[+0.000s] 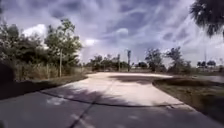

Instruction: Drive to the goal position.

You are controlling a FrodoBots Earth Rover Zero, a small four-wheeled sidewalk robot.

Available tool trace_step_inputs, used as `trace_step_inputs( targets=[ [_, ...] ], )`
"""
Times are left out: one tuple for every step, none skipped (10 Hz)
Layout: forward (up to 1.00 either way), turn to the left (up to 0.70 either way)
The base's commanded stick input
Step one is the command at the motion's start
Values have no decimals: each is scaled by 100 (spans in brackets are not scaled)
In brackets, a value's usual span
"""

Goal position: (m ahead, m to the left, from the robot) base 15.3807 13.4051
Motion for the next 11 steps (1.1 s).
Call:
trace_step_inputs(
  targets=[
    [95, 0],
    [95, -1],
    [95, -14],
    [95, -38],
    [95, -38],
    [95, -38],
    [95, -38],
    [95, -38],
    [95, -38],
    [95, -38],
    [95, -31]
  ],
)
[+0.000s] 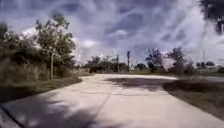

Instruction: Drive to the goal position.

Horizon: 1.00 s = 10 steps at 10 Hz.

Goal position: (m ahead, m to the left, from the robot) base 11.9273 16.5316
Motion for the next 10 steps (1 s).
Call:
trace_step_inputs(
  targets=[
    [95, 0],
    [98, 0],
    [98, 0],
    [98, 0],
    [98, 0],
    [98, -9],
    [98, -27],
    [98, -38],
    [98, -38],
    [98, -38]
  ],
)
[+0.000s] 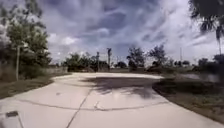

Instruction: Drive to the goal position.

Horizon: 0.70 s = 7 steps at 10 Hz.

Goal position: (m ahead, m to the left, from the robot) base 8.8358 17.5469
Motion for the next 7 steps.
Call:
trace_step_inputs(
  targets=[
    [98, -38],
    [98, -19],
    [98, 0],
    [98, 0],
    [98, 0],
    [98, 0],
    [98, -12]
  ],
)
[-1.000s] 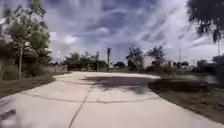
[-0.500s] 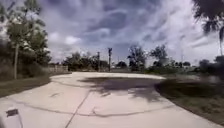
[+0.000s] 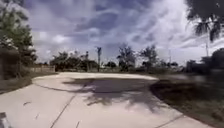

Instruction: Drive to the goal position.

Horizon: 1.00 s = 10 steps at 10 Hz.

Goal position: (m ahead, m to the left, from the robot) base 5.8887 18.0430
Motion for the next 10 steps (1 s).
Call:
trace_step_inputs(
  targets=[
    [98, -32],
    [98, -35],
    [98, -38],
    [98, -13],
    [98, 0],
    [98, 0],
    [98, 0],
    [98, 0],
    [98, 0],
    [98, 0]
  ],
)
